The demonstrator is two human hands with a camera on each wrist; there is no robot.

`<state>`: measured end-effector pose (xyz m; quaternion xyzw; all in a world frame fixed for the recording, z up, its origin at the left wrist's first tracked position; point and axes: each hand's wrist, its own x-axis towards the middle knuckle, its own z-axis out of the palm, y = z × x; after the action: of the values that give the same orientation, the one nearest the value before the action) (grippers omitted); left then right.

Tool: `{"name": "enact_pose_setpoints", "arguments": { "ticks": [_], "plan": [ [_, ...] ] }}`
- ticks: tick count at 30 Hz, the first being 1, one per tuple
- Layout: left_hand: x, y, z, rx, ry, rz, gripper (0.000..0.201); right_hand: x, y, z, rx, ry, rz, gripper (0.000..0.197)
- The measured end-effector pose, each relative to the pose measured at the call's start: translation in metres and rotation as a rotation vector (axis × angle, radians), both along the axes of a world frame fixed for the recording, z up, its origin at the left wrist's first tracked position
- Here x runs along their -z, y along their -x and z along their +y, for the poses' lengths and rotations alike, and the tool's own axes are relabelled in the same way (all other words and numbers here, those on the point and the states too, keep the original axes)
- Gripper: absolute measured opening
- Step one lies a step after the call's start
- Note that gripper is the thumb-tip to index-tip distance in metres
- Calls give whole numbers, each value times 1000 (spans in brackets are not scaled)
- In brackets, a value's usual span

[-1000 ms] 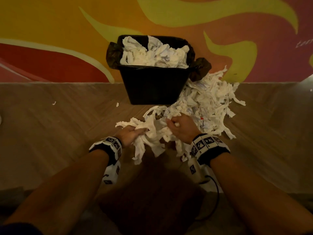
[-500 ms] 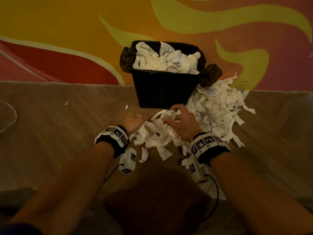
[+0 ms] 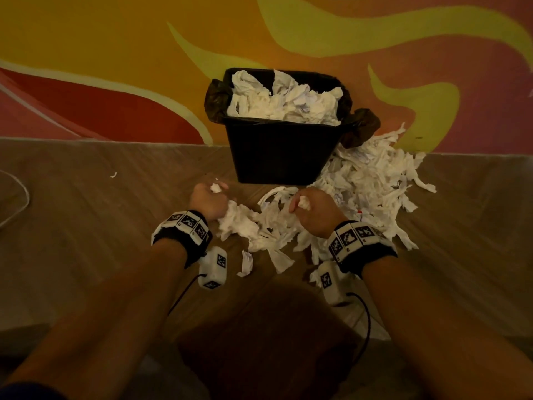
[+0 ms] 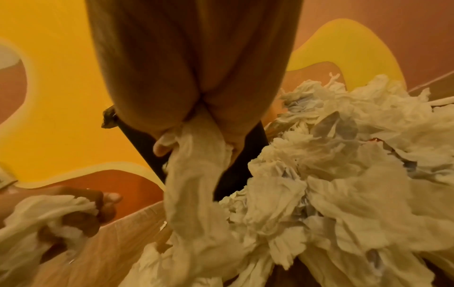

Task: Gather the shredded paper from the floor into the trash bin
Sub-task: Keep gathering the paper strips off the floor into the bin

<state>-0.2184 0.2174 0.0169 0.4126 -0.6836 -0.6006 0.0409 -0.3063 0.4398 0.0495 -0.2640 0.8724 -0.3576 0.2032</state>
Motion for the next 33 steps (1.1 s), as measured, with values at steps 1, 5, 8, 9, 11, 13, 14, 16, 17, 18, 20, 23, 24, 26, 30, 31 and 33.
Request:
{"name": "enact_pose_setpoints", "arguments": {
  "ticks": [1,5,8,9,11,13,14,16,17,18,20,23,24,26,30,31,33],
  "plan": [
    [1,0,-1,-42,26,-2,10,-3,0,0,25,51,-21,25],
    [-9,0,5,8,-78,13,29,-11,-2,-2,104,258,-175,31],
    [-18,2,12,166,-135,59,30,-10,-4,-7,151,326,-300,26],
    [-21,4,14,181,-134,81,36,-8,-4,-9,163,315,-298,25],
    [-28,10,20,140,-131,131,43,-6,-3,-13,166,289,-299,24],
    [-39,16,25,57,-243,224,42,-8,-3,-18,139,261,-320,18],
    [-44,20,27,15,-340,294,40,-11,-4,-20,128,258,-330,14],
    [-53,25,30,-22,-510,396,31,-17,-4,-24,127,298,-345,8],
    [-58,27,31,-23,-567,425,26,-21,-3,-25,119,320,-327,14],
    [-62,28,33,-21,-606,446,20,-25,-1,-26,91,328,-296,26],
    [-69,30,35,3,-571,434,7,-32,4,-26,21,305,-227,46],
    [-69,32,32,67,-415,407,19,-42,17,-24,26,298,-81,45],
    [-72,34,32,73,-364,414,24,-47,22,-24,51,302,-11,38],
    [-82,41,32,59,-177,411,37,-58,32,-27,81,395,60,27],
    [-118,65,31,59,100,474,58,-86,47,-39,125,696,-128,31],
    [-128,72,30,75,116,490,61,-92,53,-41,122,708,-87,34],
    [-143,88,25,95,90,485,71,-103,67,-45,127,676,33,37]
  ]
}}
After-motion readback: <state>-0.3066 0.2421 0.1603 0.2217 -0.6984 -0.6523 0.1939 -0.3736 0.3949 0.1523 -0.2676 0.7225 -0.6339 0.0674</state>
